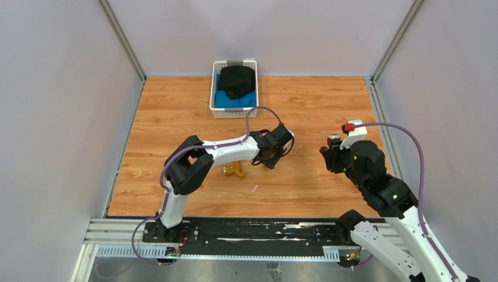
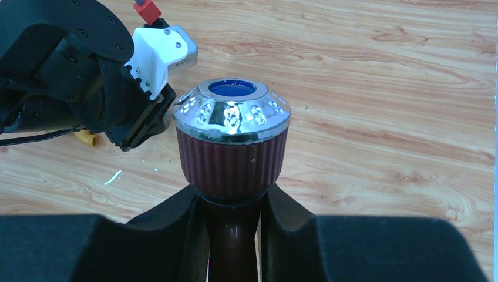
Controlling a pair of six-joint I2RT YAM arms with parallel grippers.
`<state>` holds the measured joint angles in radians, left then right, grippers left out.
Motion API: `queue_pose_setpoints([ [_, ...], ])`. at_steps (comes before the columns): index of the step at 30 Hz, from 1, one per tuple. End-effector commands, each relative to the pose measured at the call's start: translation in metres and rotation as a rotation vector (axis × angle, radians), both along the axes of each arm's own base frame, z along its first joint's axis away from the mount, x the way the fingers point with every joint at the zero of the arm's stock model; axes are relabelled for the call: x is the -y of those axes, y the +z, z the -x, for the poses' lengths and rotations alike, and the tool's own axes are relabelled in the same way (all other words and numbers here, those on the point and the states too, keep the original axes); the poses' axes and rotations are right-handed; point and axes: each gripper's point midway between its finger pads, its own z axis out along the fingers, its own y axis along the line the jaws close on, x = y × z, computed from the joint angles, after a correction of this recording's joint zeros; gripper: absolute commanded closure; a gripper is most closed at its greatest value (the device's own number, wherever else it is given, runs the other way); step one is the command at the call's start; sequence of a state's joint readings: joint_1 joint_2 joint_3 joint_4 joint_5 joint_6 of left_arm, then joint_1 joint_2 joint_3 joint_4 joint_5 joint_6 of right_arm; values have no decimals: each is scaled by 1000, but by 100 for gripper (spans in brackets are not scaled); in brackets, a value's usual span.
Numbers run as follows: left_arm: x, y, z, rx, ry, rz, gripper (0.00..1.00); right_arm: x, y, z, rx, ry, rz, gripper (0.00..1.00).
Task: Install the water faucets
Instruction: Pick up the adaptor at the center of the board.
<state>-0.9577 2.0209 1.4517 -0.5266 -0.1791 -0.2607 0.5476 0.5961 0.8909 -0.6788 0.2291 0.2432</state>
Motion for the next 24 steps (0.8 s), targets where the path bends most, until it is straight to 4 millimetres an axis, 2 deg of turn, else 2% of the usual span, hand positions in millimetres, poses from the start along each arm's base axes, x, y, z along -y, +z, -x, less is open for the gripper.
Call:
queue_pose_setpoints([
  [1,7,7,-7,17,-8,17,94,5,8,1,11,-22,-10,100],
  [2,5,10,-8,23,-2,14,100,4,7,1,9,-16,-9,100],
  [4,4,30,-9,46,7,43,100,2,6,1,8,11,7,100],
  [6,1,64,-13,64,25,145,100,-7,8,2,26,78,7,100],
  [7,-2,81,-13,54,33,219,100,-18,11,4,49,150,-7,100],
  [10,-8,139,3,-85,5,571,100,-61,23,19,157,434,-82,100],
  [12,-16,179,10,-106,-13,776,100,-89,35,34,281,635,-151,100],
  [13,-25,204,16,-85,-24,847,100,-96,42,37,349,677,-179,100],
  [17,-52,259,45,-158,-60,1024,100,-105,77,41,613,741,-230,100],
  [21,-83,302,68,-263,-39,1226,100,-111,101,41,739,800,-164,100],
  [24,-100,312,85,-392,-42,1277,100,-113,116,38,834,792,-102,100],
])
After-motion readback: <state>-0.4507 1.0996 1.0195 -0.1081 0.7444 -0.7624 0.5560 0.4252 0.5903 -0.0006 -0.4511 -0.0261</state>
